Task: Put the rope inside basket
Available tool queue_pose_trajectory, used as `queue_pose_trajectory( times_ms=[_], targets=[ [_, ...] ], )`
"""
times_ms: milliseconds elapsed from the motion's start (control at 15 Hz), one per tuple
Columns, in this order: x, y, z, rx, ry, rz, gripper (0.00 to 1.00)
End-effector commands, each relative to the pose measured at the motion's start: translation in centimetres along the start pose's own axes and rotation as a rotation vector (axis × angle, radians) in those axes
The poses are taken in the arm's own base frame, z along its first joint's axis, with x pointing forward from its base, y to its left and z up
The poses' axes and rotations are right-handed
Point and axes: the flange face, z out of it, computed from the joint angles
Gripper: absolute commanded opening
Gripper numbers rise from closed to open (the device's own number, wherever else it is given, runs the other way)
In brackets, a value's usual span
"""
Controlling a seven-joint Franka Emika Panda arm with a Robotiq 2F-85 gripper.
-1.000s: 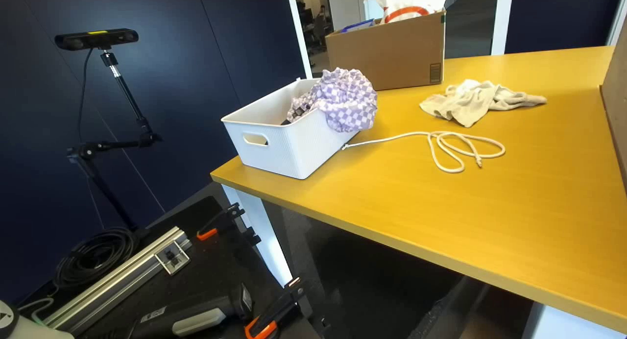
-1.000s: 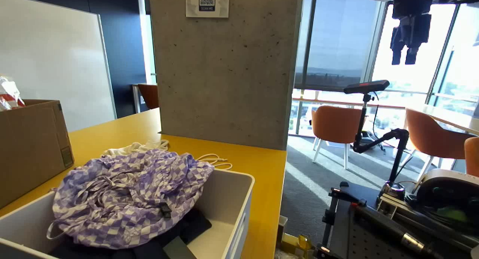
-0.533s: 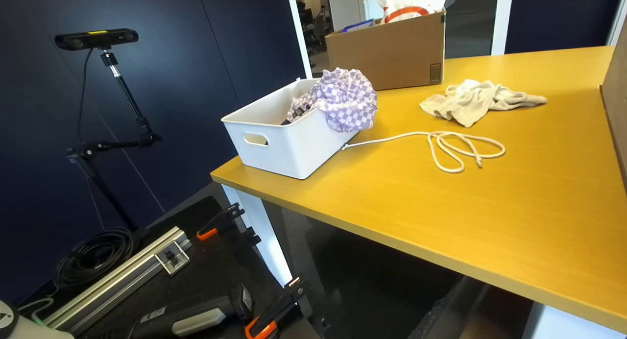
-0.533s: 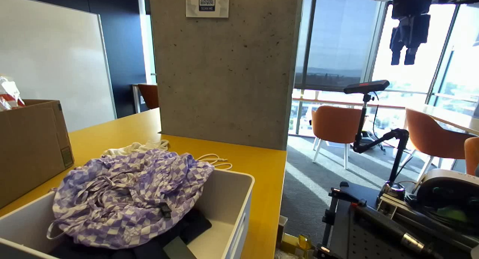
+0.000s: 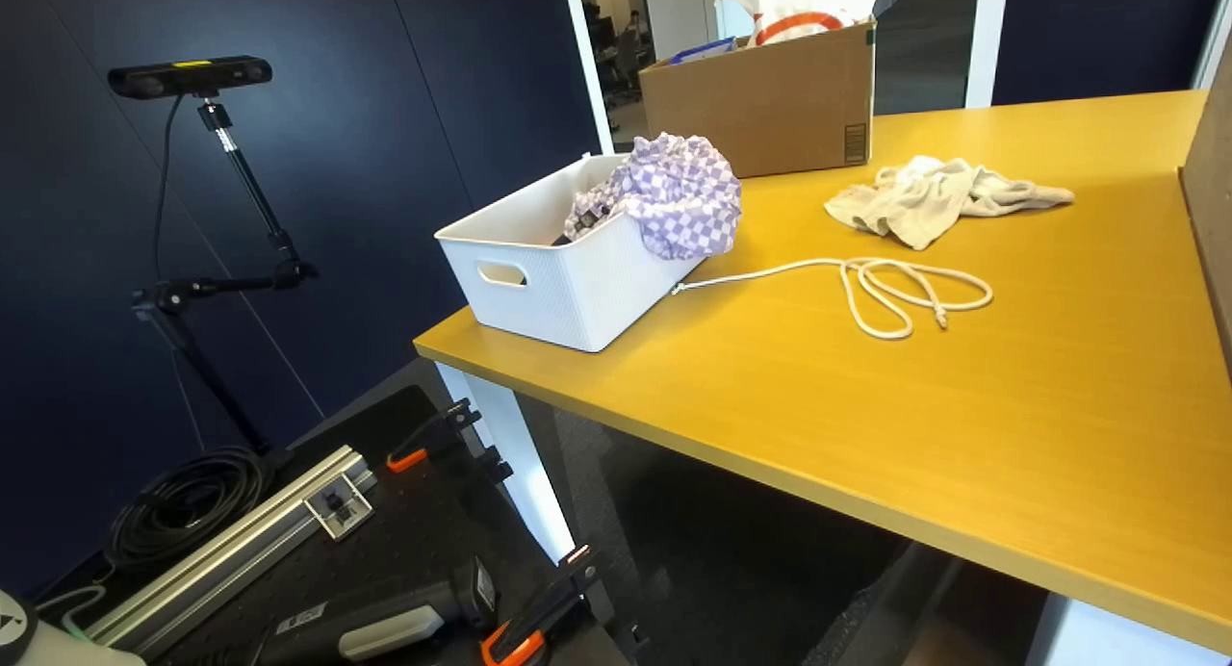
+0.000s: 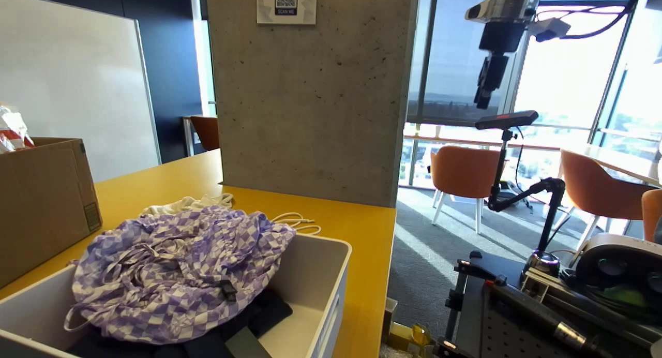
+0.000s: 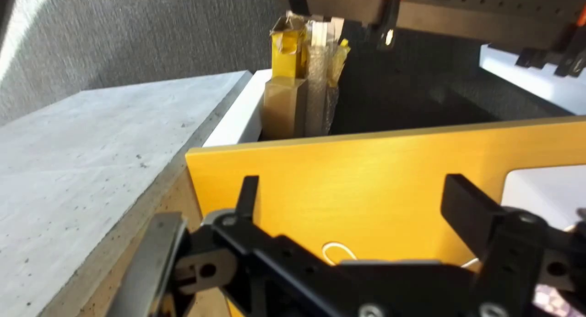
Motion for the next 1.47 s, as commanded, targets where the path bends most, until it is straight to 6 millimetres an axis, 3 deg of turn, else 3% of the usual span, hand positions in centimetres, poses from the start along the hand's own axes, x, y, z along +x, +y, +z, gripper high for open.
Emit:
queue_pose_trajectory(
  times_ms=[0, 267, 667, 1400],
  targets=[
    [6.7, 0.8, 5.8, -0.013, 0.033, -0.011, 1.00],
    [13.1, 1.4, 11.1, -0.008, 0.042, -0.080, 1.00],
    [19.7, 2.9, 16.8, 0.057, 0.022, -0.078, 1.00],
    [30.0, -2.9, 28.3, 0.057, -0.029, -0.221, 1.00]
  ],
)
